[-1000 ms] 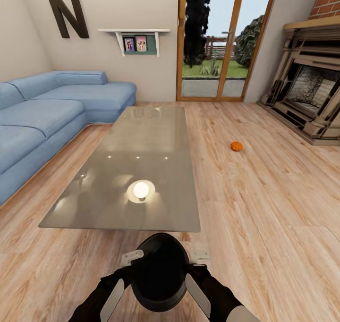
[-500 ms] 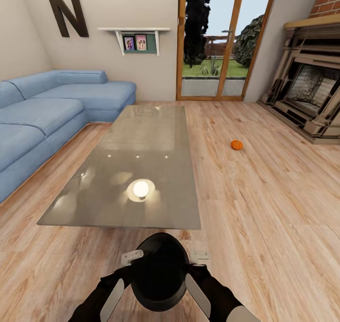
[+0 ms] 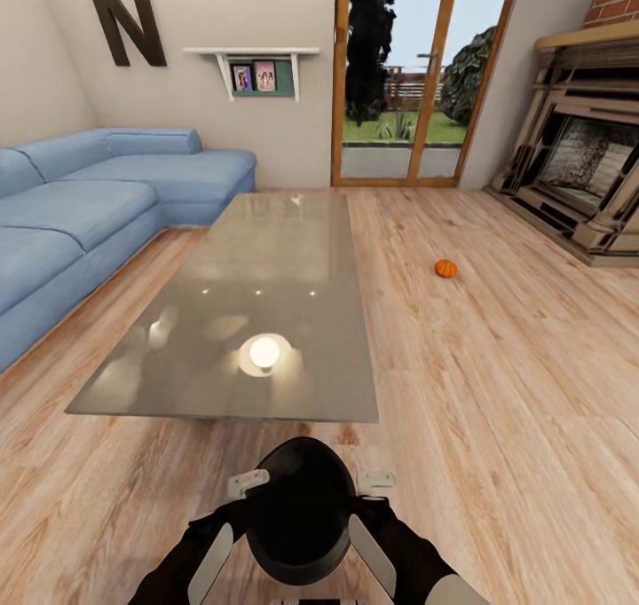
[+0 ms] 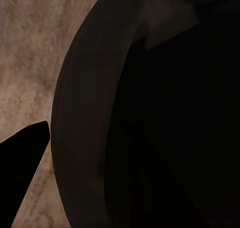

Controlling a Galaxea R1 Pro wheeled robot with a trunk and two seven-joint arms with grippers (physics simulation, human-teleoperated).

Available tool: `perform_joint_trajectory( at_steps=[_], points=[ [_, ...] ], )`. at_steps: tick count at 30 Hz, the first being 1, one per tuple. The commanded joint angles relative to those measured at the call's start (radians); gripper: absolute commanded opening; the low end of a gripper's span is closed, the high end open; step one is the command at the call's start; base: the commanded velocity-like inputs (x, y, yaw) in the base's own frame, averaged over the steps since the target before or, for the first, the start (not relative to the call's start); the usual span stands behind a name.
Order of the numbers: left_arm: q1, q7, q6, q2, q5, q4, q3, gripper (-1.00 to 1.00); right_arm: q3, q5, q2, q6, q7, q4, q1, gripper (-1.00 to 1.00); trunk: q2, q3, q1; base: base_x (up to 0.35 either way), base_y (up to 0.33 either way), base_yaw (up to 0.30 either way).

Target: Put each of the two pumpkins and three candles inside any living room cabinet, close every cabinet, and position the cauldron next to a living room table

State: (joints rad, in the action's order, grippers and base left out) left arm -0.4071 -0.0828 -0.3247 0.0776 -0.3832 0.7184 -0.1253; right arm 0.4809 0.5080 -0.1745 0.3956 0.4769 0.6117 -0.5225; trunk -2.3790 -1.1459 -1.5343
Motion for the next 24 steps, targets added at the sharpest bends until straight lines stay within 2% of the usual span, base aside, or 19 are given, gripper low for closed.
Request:
perform_joint_trajectory(
  at_steps=[1,5,24],
  points=[
    [-0.001,-0.011,-0.004,-0.001,-0.008,0.004,-0.002,-1.0,0.002,0.001,0.0,0.006,0.009,0.0,-0.001,-1.0,0.0,-0.001,0.0,0.0,0.0,0.0],
    [-0.001,-0.011,-0.004,-0.001,-0.008,0.004,-0.002,-1.0,0.002,0.001,0.0,0.006,0.009,0.0,0.0,-1.0,-0.021,-0.01,-0.011,0.0,0.0,0.0],
    [-0.001,-0.012,0.0,-0.001,-0.008,0.004,-0.002,-1.0,0.002,0.001,0.0,0.006,0.009,0.0,-0.001,-1.0,-0.021,-0.01,-0.011,0.0,0.0,0.0]
  ],
)
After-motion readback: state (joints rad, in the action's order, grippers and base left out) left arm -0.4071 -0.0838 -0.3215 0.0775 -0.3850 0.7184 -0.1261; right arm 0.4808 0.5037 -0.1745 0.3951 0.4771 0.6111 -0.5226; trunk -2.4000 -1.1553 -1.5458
